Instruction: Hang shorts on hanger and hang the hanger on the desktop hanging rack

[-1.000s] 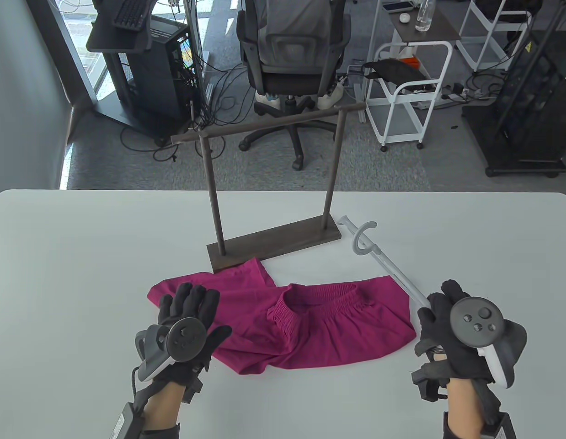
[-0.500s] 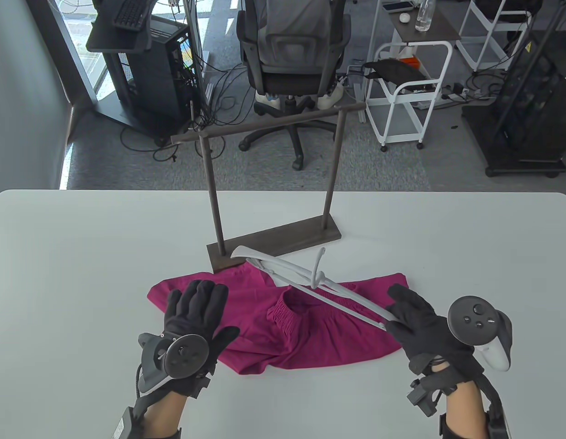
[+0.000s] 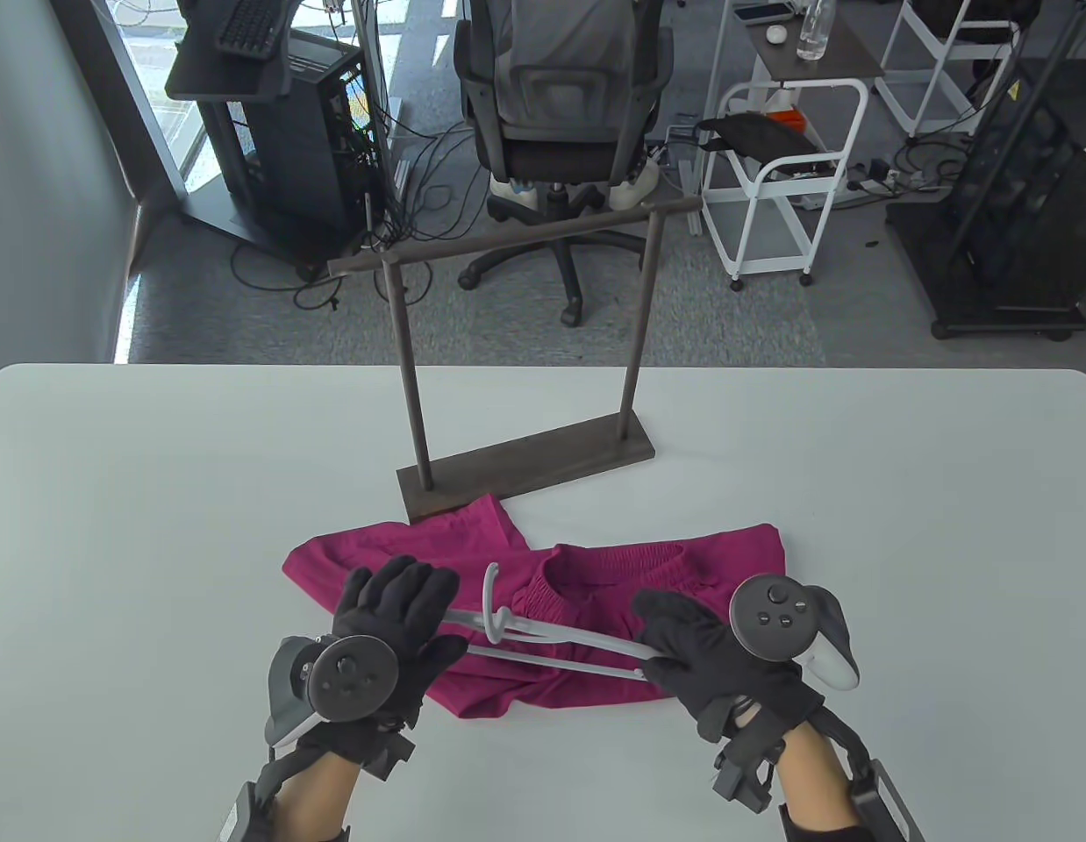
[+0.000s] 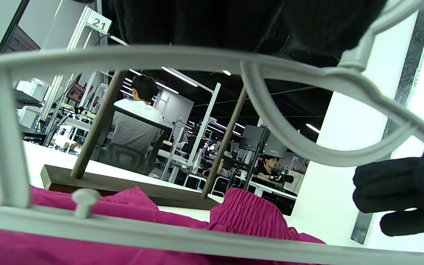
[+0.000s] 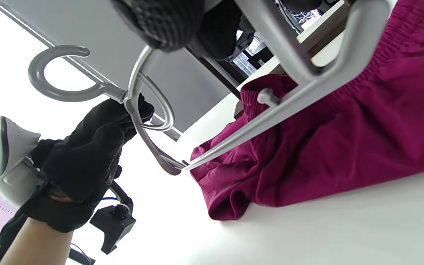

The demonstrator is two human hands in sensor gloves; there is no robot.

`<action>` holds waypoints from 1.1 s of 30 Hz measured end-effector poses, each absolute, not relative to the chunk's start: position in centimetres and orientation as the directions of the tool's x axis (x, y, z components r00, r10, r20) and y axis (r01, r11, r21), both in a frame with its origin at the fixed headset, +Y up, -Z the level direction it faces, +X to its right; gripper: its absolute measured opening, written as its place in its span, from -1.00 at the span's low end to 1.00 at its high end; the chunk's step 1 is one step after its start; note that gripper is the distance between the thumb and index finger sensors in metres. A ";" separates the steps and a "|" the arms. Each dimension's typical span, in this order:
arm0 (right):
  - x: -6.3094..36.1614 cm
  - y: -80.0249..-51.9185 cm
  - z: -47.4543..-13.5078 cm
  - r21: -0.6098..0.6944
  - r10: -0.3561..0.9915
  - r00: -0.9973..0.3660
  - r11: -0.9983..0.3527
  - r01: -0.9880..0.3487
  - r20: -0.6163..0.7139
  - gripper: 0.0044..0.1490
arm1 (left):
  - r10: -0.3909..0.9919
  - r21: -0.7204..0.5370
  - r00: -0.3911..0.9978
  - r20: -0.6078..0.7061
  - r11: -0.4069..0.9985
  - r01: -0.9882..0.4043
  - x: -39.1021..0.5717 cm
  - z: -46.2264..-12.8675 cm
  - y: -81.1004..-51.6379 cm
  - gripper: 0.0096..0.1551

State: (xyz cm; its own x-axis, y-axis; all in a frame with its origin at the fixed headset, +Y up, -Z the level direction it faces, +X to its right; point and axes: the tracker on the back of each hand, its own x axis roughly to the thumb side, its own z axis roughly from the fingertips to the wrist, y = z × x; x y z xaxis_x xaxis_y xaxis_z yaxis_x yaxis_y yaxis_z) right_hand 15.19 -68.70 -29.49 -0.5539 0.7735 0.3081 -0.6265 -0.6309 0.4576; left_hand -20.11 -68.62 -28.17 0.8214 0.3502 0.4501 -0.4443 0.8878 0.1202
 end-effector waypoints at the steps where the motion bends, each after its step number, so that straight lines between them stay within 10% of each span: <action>1: 14.9 -68.9 -29.4 0.470 0.779 -0.547 -0.624 -0.624 0.308 -0.38 | 0.342 0.115 0.822 0.455 0.893 -0.435 -20.0 -28.2 -68.7 -0.18; 21: 15.0 -70.0 -30.1 0.457 0.788 -0.540 -0.614 -0.644 0.297 -0.36 | 0.428 -0.055 0.781 0.455 0.889 -0.455 -19.2 -29.0 -70.3 -0.43; 33: 19.6 -64.7 -31.7 0.024 0.746 -0.613 -0.640 -0.768 0.261 -0.33 | 0.487 0.013 0.771 0.411 0.842 -0.539 -21.4 -28.8 -69.2 -0.43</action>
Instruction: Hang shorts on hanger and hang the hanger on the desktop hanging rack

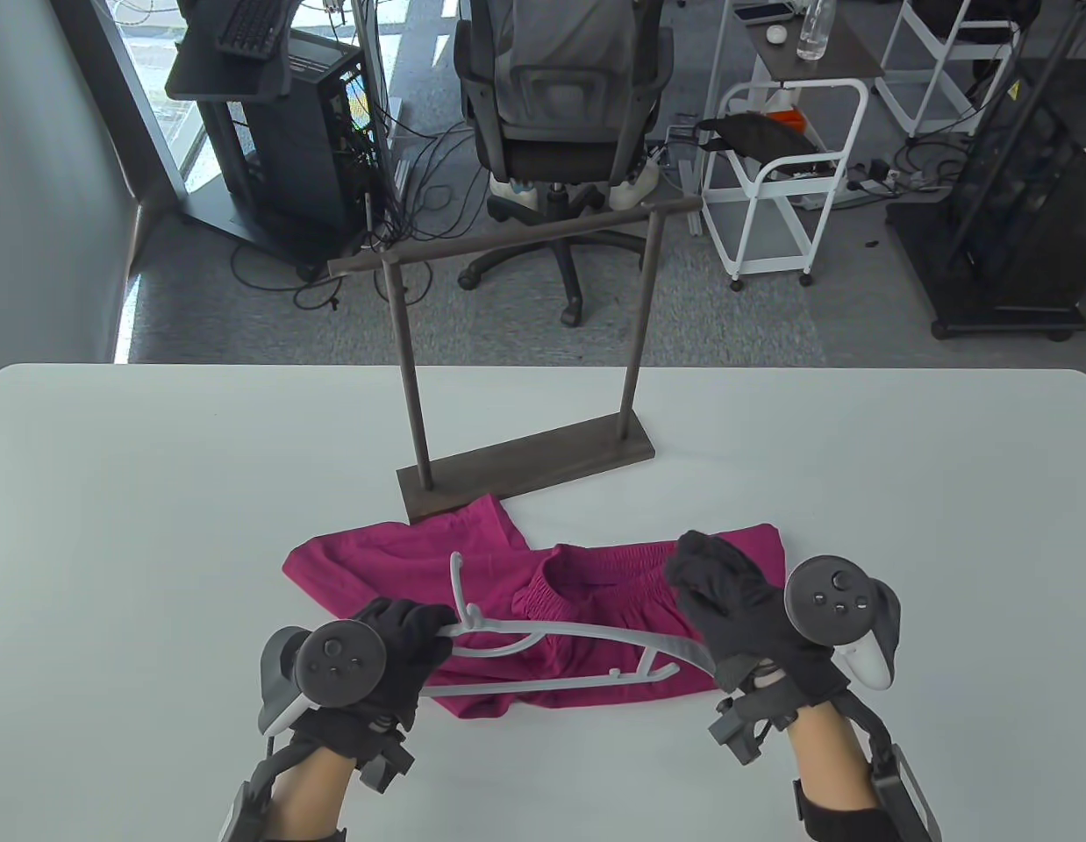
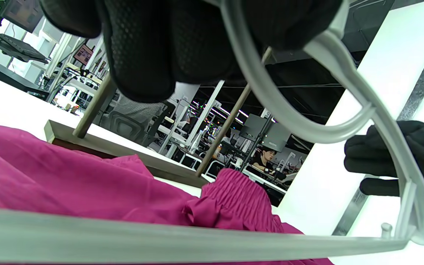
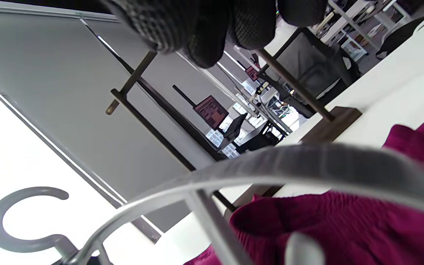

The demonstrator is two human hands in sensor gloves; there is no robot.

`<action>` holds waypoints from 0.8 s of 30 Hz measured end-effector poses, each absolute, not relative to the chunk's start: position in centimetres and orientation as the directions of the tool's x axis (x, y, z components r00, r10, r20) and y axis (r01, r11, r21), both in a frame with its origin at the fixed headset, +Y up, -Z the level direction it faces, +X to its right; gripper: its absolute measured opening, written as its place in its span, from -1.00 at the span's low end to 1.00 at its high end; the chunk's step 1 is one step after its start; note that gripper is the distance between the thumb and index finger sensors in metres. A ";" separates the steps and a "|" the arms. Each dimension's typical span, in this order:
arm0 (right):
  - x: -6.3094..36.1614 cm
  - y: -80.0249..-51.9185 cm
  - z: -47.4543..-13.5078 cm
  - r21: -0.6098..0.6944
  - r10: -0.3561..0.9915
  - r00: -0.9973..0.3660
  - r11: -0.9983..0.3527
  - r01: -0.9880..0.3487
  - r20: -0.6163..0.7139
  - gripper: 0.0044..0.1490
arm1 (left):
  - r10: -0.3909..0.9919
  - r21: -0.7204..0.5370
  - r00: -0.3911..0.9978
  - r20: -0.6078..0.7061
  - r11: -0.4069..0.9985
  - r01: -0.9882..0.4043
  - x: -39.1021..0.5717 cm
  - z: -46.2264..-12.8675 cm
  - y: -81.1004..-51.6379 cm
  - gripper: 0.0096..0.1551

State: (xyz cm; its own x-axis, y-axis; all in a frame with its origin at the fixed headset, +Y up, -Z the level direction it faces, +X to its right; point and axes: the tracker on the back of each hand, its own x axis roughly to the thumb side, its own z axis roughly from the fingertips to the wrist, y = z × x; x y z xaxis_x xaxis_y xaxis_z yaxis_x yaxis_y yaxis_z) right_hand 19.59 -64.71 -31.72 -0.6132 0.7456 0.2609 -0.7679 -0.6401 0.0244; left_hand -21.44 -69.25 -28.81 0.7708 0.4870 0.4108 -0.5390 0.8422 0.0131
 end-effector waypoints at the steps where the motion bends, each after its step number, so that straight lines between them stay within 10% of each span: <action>1: 19.8 -64.5 -32.5 -0.004 0.721 -0.653 -0.671 -0.742 0.230 -0.33 | 0.487 0.033 0.775 0.402 0.838 -0.544 -21.8 -28.8 -69.1 -0.43; 16: 15.4 -74.0 -40.8 0.266 0.032 -0.999 -0.964 -0.027 0.017 0.04 | 0.468 0.197 0.834 0.292 0.824 -0.532 -24.7 -28.5 -68.0 -0.42; 24: 14.6 -75.5 -40.5 0.114 -0.036 -0.999 -0.993 0.038 0.018 -0.24 | 0.474 0.220 0.839 0.268 0.817 -0.533 -25.3 -28.5 -67.8 -0.42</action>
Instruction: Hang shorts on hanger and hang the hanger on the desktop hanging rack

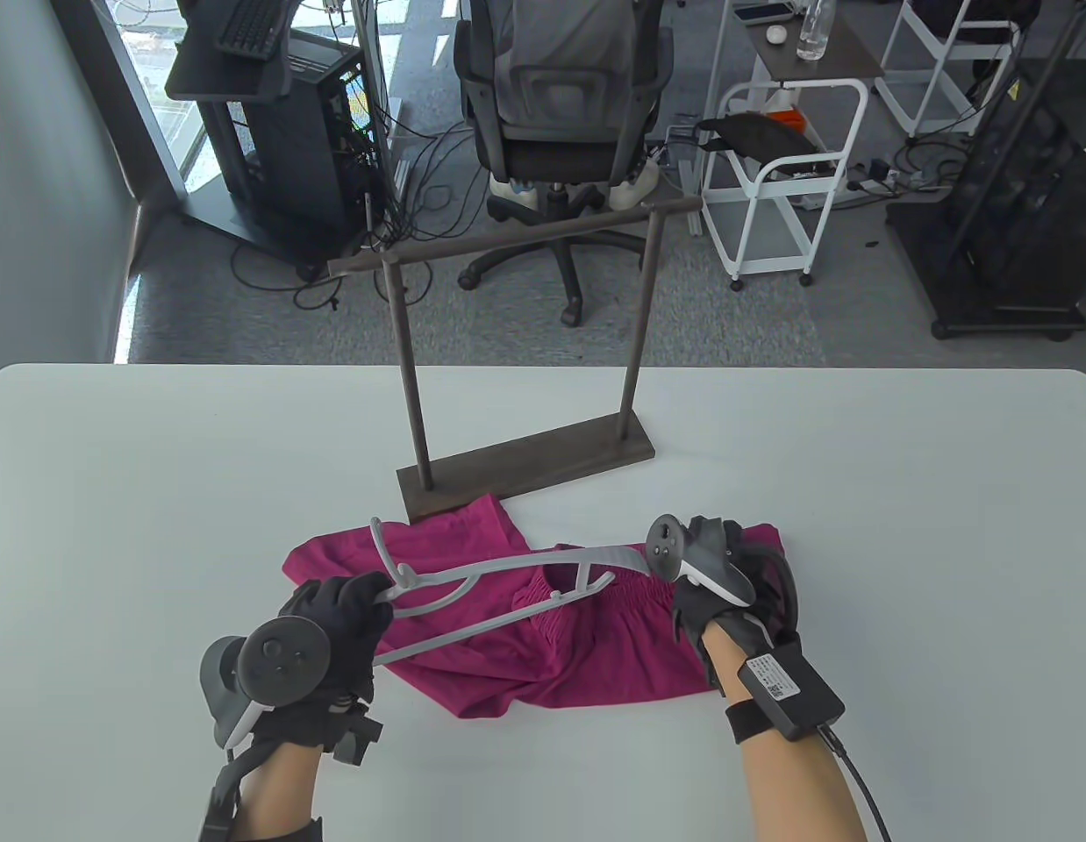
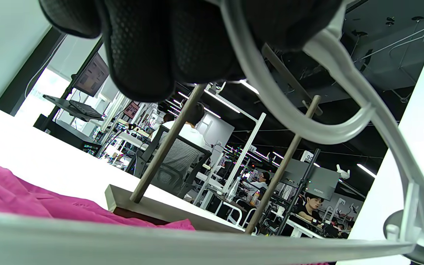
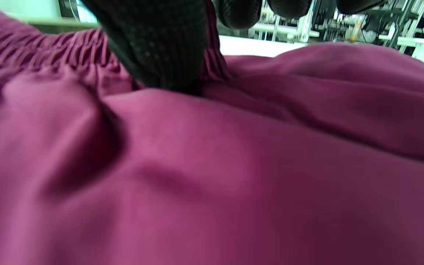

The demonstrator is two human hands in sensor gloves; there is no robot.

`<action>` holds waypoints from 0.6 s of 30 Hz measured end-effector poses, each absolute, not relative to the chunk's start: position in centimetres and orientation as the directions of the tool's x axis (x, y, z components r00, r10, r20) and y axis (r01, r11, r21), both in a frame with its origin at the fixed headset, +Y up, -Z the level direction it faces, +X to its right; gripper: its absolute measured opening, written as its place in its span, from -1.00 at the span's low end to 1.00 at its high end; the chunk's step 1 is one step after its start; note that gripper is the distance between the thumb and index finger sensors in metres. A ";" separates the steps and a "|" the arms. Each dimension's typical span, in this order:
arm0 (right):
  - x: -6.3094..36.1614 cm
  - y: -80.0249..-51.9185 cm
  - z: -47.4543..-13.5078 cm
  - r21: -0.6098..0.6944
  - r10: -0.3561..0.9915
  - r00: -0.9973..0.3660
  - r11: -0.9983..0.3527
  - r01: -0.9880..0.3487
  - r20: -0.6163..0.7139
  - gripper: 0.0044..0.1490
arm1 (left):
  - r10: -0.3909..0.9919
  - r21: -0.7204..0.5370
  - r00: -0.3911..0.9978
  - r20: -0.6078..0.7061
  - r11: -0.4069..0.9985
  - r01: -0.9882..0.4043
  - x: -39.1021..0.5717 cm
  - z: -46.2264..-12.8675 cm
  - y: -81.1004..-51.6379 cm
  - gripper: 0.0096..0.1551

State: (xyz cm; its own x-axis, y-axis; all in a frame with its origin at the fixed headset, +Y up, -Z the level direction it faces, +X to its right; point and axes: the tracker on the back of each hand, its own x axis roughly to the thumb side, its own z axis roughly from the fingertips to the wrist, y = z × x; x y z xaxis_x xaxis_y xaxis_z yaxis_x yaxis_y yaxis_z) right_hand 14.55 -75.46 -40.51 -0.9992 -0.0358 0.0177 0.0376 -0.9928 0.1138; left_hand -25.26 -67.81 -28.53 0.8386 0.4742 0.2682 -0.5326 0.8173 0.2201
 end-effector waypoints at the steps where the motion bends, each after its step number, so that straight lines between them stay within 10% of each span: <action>1: 14.7 -75.1 -40.2 0.073 -0.002 -1.000 -0.997 0.003 0.011 -0.34 | 0.474 0.218 0.839 0.267 0.818 -0.532 -25.2 -28.5 -67.8 -0.42; 18: 17.4 -67.4 -31.7 -0.257 0.349 -0.923 -0.888 -0.381 0.163 -0.46 | 0.377 0.343 0.878 0.294 0.816 -0.465 -23.8 -28.0 -65.2 -0.43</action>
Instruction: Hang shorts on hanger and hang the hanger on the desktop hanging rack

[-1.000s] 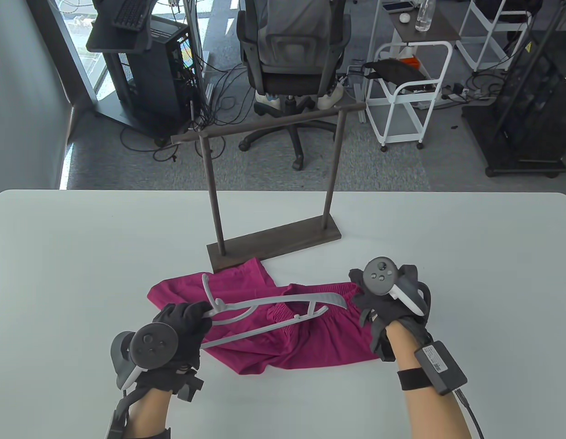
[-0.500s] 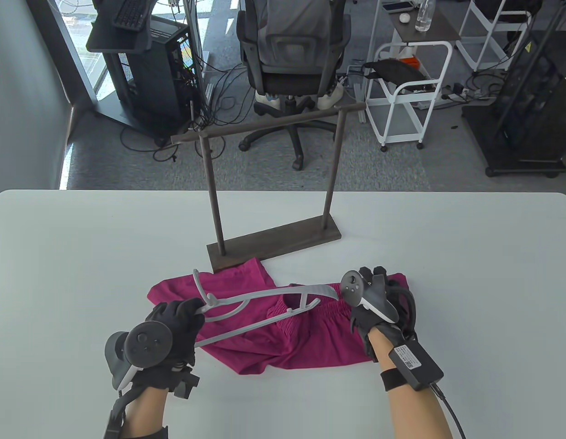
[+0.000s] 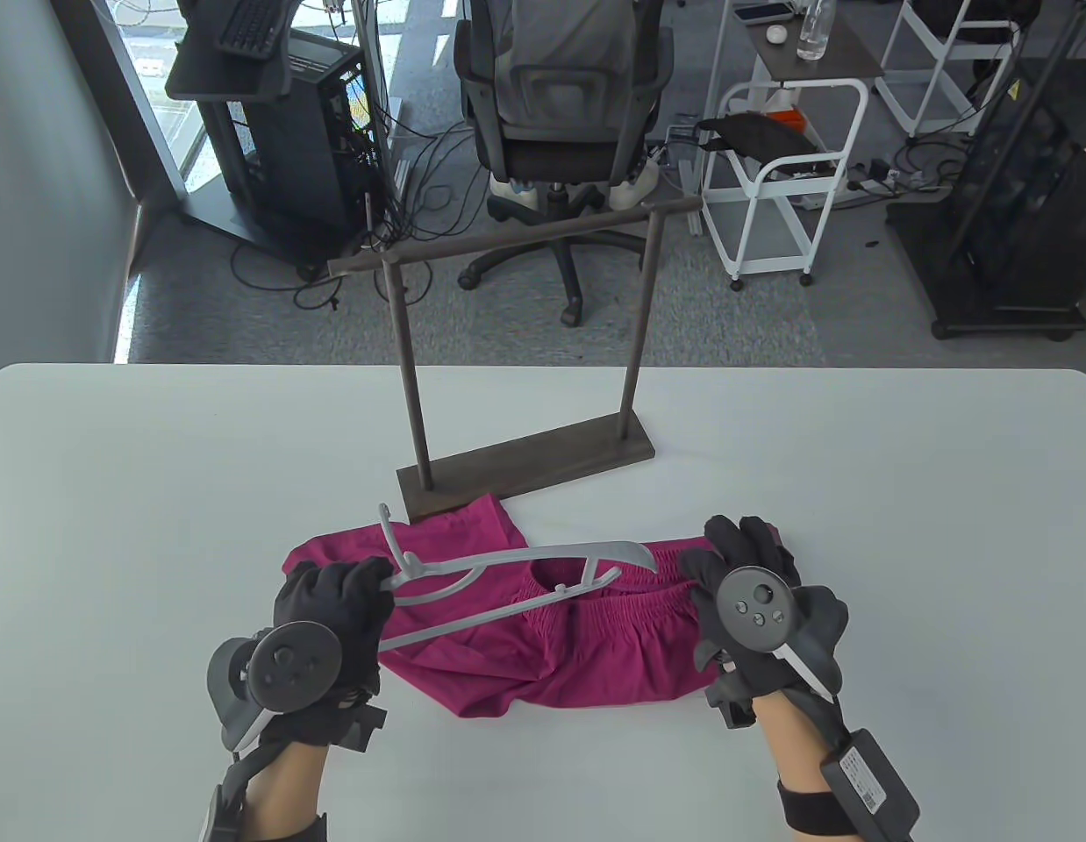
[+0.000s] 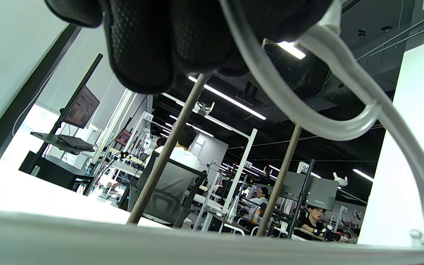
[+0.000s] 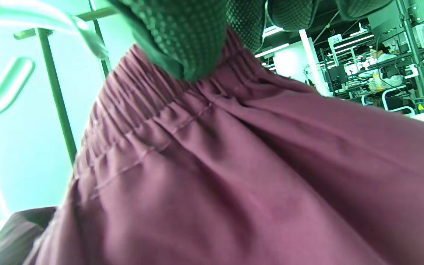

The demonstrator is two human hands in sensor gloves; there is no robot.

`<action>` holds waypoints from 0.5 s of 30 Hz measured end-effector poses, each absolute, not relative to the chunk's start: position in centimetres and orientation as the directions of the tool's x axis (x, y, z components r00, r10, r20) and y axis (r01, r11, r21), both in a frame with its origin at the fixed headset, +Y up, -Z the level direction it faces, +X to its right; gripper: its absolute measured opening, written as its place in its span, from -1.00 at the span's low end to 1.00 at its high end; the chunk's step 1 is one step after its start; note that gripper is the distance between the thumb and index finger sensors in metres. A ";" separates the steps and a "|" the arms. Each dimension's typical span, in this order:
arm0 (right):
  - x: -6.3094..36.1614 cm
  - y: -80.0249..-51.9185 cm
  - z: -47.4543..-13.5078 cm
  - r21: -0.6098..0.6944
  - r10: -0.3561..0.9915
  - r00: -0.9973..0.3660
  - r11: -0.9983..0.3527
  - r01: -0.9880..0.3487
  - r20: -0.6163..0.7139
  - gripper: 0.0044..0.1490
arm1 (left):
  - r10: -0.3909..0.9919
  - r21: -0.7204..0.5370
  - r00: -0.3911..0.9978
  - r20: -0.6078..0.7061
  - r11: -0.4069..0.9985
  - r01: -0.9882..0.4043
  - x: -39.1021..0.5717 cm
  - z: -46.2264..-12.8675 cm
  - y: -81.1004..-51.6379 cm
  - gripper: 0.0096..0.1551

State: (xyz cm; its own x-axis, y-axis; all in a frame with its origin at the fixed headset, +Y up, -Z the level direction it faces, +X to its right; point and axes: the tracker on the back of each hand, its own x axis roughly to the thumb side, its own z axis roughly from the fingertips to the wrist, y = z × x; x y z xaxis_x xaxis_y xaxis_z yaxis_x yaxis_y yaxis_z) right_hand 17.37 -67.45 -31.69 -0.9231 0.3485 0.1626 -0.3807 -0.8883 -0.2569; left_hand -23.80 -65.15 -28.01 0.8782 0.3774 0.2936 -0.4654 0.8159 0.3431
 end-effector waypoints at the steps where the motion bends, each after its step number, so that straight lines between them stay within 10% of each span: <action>1: 17.4 -67.4 -31.6 -0.255 0.355 -0.921 -0.886 -0.387 0.163 -0.46 | 0.375 0.337 0.879 0.295 0.820 -0.463 -23.7 -28.1 -65.0 -0.43; 15: 17.8 -66.6 -30.7 -0.246 0.448 -0.865 -0.833 -0.496 0.225 -0.46 | 0.329 0.297 0.887 0.324 0.855 -0.426 -19.3 -29.8 -65.8 -0.43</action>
